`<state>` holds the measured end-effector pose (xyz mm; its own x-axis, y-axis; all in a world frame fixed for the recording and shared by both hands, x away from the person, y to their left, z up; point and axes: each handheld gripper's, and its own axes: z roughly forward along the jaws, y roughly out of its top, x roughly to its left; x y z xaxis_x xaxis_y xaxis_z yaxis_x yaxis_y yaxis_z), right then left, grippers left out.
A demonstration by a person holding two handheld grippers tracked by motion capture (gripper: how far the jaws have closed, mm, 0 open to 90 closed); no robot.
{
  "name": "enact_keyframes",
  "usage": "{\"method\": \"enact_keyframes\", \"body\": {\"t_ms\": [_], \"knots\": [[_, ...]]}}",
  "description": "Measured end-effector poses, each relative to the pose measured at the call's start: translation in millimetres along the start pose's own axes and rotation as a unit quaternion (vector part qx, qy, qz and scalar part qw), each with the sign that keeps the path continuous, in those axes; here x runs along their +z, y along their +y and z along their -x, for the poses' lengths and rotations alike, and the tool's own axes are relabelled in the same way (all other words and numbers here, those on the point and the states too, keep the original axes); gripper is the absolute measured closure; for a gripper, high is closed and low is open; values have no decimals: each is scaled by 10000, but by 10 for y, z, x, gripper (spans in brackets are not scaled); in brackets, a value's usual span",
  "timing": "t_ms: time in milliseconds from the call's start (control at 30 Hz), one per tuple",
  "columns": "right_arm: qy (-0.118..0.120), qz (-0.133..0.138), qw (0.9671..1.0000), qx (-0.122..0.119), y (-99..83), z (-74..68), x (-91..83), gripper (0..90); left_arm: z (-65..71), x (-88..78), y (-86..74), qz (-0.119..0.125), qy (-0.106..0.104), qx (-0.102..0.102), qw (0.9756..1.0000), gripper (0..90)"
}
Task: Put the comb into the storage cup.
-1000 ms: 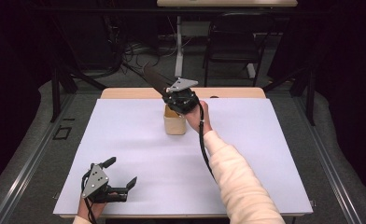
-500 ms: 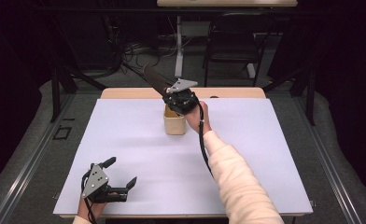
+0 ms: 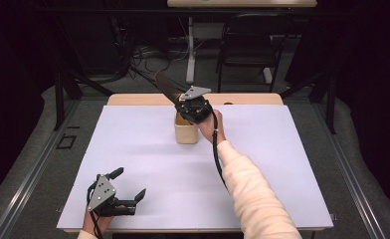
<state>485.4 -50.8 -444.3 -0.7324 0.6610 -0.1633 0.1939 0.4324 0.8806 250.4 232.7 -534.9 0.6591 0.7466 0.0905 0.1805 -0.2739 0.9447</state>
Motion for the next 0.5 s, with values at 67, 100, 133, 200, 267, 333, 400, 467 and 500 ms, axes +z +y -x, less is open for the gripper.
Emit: {"method": "enact_keyframes", "body": {"t_ms": [67, 100, 133, 200, 267, 333, 400, 467, 500], "knots": [[-4, -16, 10000, -14, -6, 1, 1, 723, 0, -1, 0, 2, 0, 2, 10000, 9], [-9, -5, 10000, -13, -9, 0, 3, 723, 0, 0, 0, -2, 8, 2, 10000, 9], [-10, -4, 10000, -8, -11, -2, 4, 723, -1, 0, 0, -2, 1, 2, 10000, 9], [-3, -12, 10000, -8, -17, -6, 8, 722, 0, -1, 0, 1, -1, 1, 10000, 9], [8, -23, 10000, -15, -27, -7, 19, 722, 1, 0, -1, -7, 2, -1, 10000, 9], [17, -47, 10000, 5, -37, -10, 25, 722, 0, -2, 0, -4, 1, 10, 10000, 10], [17, -42, 10000, 5, -43, -10, 31, 722, 0, -2, 0, -2, 1, 5, 10000, 10], [17, -48, 10000, 7, -48, -12, 35, 722, 0, -2, 0, -5, 11, 5, 10000, 10], [16, -54, 10000, 7, -49, -13, 37, 722, -1, -3, 1, -4, 0, 12, 10000, 10]]}}
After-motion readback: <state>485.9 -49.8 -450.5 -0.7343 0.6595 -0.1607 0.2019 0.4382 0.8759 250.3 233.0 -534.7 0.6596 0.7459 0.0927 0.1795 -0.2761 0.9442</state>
